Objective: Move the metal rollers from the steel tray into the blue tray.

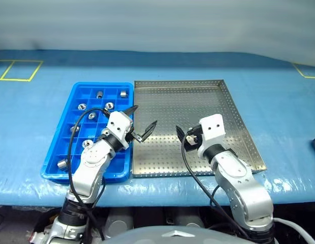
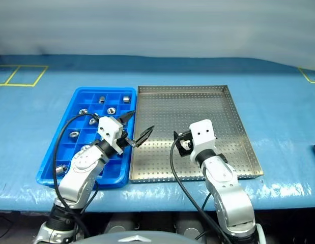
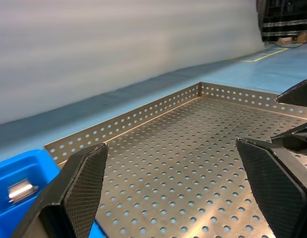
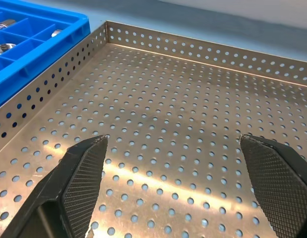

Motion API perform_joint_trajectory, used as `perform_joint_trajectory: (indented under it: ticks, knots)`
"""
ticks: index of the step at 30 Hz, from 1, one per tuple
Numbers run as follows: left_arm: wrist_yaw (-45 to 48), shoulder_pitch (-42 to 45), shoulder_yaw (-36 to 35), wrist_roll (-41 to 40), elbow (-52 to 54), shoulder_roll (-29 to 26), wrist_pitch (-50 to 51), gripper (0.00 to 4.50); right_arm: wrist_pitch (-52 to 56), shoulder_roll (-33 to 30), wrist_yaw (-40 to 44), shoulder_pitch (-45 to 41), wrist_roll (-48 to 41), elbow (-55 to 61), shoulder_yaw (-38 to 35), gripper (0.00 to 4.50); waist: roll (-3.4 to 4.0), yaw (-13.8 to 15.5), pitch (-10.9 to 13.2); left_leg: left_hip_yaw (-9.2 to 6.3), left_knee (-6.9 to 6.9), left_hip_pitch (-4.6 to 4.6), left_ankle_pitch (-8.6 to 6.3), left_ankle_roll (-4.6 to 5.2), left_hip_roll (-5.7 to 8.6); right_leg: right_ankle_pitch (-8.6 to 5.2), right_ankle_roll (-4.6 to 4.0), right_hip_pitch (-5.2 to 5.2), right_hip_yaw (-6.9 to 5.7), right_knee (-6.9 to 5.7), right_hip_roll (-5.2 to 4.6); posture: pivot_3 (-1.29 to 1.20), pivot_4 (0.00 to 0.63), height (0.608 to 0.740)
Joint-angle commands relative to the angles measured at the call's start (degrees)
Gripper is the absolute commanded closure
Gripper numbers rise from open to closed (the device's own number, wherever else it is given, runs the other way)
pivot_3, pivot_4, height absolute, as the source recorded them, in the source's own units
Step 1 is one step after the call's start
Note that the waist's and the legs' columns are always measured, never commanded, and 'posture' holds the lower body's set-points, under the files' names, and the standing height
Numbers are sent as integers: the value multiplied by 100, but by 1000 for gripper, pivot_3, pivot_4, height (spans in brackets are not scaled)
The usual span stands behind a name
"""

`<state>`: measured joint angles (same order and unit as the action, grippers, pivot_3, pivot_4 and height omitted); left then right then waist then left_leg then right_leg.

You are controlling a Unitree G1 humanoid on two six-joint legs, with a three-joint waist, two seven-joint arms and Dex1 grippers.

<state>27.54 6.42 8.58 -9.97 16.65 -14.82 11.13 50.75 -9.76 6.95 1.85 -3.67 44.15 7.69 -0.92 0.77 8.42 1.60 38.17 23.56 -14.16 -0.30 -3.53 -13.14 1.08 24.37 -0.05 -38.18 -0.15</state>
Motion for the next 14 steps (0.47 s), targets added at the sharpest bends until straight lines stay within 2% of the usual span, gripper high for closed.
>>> perform_joint_trajectory:
  ticks: [1, 14]
  knots:
    - [-28, 138, 5, 47, -26, 12, 9, 0, 50, 39, -129, 138, 19, 431, -6, 16, 0, -10, 0, 0, 0, 0, 1, 0, 0, 0, 0, 1, 1, -2, 0, 21, 150, 740]
    - [-169, 11, 19, 151, 113, -11, 163, 0, 139, -64, -98, 195, -11, 456, 43, 16, -1, -9, 0, 16, 1, 0, 1, 0, 3, 3, 5, 5, 16, 1, -3, 43, 150, 740]
